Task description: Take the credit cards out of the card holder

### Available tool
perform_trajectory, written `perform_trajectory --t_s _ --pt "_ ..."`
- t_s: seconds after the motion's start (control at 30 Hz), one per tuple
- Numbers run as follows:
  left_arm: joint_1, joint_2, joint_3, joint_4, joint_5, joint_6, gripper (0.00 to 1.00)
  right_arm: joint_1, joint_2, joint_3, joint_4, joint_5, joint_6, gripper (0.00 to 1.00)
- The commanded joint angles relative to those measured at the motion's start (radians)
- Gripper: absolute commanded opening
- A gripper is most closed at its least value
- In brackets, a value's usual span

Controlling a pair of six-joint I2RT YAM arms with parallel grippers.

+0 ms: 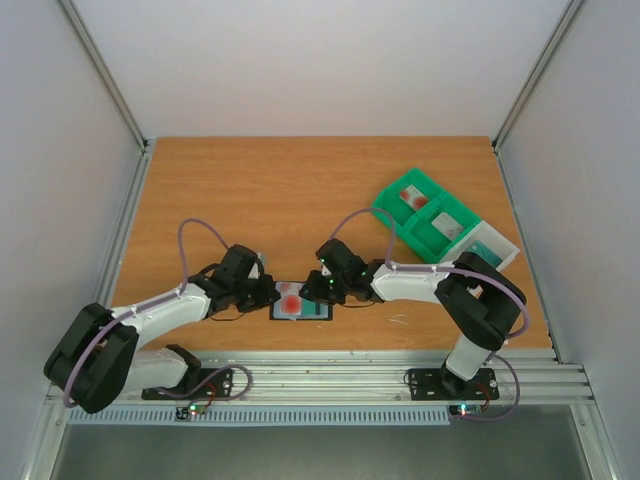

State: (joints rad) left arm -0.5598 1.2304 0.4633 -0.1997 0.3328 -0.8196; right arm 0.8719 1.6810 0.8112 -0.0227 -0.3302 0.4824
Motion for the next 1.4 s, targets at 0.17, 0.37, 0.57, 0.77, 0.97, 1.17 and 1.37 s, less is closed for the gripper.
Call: perform_trajectory --t_s 0.17,0.37,0.57,0.77,0.97,1.17,1.37 --pt "0.005 0.066 -0.006 0.005 0.004 0.041 0.00 0.010 0.057 0.049 0.020 0.005 0.000 0.27" --pt "0.005 0.089 -0.016 0.014 0.003 0.045 0.00 0.010 0.081 0.043 0.020 0.011 -0.002 0.28" --pt "0.005 0.094 -0.036 0.027 0.002 0.038 0.00 0.010 0.097 0.030 0.047 0.009 0.003 0.28" --pt "0.005 0.093 -0.046 0.042 0.005 0.030 0.01 0.010 0.115 0.024 0.091 -0.018 0.002 0.23" --pt "0.005 0.089 -0.046 0.037 0.000 0.028 0.00 0.010 0.123 0.015 0.115 -0.026 0.008 0.20" --pt "0.005 0.090 -0.047 0.033 -0.001 0.031 0.00 0.009 0.109 0.008 0.114 -0.017 0.006 0.12" --pt "0.005 0.090 -0.051 0.031 -0.010 0.031 0.00 0.004 0.087 -0.011 0.112 -0.009 0.009 0.01"
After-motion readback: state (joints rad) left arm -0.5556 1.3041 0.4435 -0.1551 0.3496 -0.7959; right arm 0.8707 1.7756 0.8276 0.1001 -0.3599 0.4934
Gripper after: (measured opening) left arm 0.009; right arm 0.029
